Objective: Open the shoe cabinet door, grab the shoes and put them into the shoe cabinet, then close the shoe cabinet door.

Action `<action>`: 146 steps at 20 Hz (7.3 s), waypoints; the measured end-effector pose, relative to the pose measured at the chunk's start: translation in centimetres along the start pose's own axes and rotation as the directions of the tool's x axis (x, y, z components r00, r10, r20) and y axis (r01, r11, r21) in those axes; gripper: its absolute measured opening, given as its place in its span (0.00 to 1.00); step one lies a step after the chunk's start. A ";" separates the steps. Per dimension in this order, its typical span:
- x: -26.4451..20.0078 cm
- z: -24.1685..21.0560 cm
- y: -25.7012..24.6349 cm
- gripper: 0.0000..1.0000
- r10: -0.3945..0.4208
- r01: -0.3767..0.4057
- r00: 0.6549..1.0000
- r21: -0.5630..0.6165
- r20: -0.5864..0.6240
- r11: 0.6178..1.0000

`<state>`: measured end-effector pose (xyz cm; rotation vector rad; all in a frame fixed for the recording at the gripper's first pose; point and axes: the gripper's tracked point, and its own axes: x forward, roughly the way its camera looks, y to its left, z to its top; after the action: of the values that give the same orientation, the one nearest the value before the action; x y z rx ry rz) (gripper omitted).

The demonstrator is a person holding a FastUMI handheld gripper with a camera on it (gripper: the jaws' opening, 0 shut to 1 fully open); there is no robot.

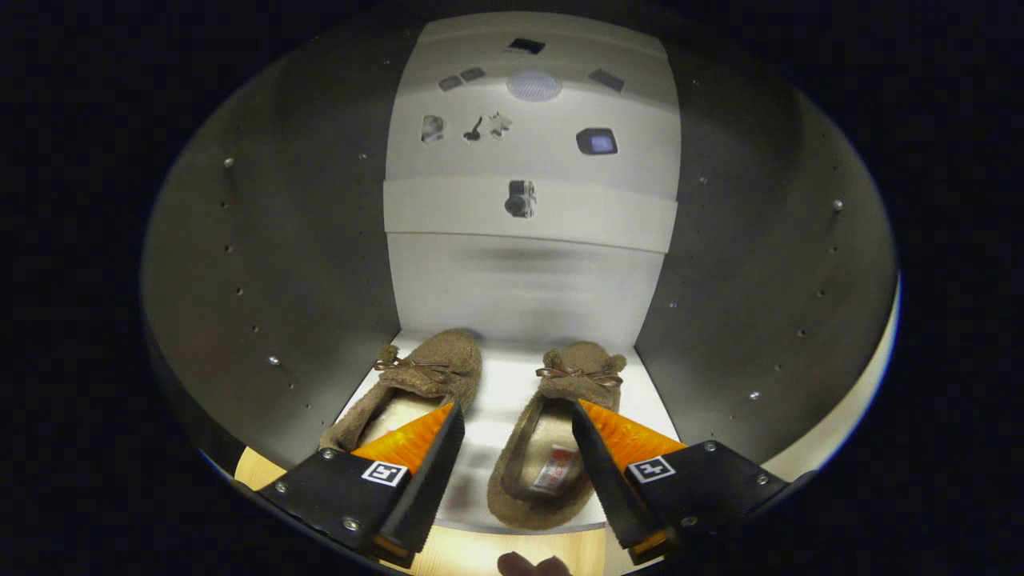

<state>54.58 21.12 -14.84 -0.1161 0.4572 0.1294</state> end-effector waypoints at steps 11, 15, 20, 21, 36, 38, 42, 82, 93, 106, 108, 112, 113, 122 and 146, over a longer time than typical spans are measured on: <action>-13.4 -1.4 1.9 0.93 -0.079 0.075 0.992 0.037 0.104 0.997; -18.7 -3.5 2.5 0.94 -0.103 0.095 0.987 0.075 0.121 0.993; -25.0 -6.5 2.3 0.93 -0.111 0.100 0.985 0.080 0.135 0.992; -26.1 -7.1 1.9 0.94 -0.113 0.104 0.984 0.075 0.136 0.992; -40.4 -15.3 -8.9 0.93 0.019 -0.036 0.984 0.096 0.175 0.995; -41.5 -15.6 -11.6 0.93 0.009 -0.029 0.982 0.101 0.191 0.994; -42.8 -16.3 -16.2 0.94 -0.015 -0.013 0.979 0.132 0.203 0.991; -33.2 -10.4 -2.3 0.90 -0.040 0.013 0.984 0.154 0.174 0.988; -25.9 -5.3 7.1 0.92 0.018 -0.039 0.982 0.108 0.188 0.993; -21.3 -2.9 8.5 0.94 0.064 -0.083 0.977 0.084 0.205 0.993; -20.8 -2.8 8.9 0.95 0.063 -0.082 0.976 0.083 0.208 0.993; -19.9 -2.5 9.3 0.95 0.073 -0.097 0.975 0.105 0.210 0.990; -19.6 -2.4 9.4 0.95 0.074 -0.099 0.975 0.110 0.210 0.989; -18.0 -1.9 10.0 0.96 0.048 -0.072 0.976 0.104 0.214 0.992; -27.5 -2.4 9.2 0.96 0.010 -0.045 0.971 0.140 0.238 0.989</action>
<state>27.68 27.17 -5.48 0.0484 0.2282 0.1350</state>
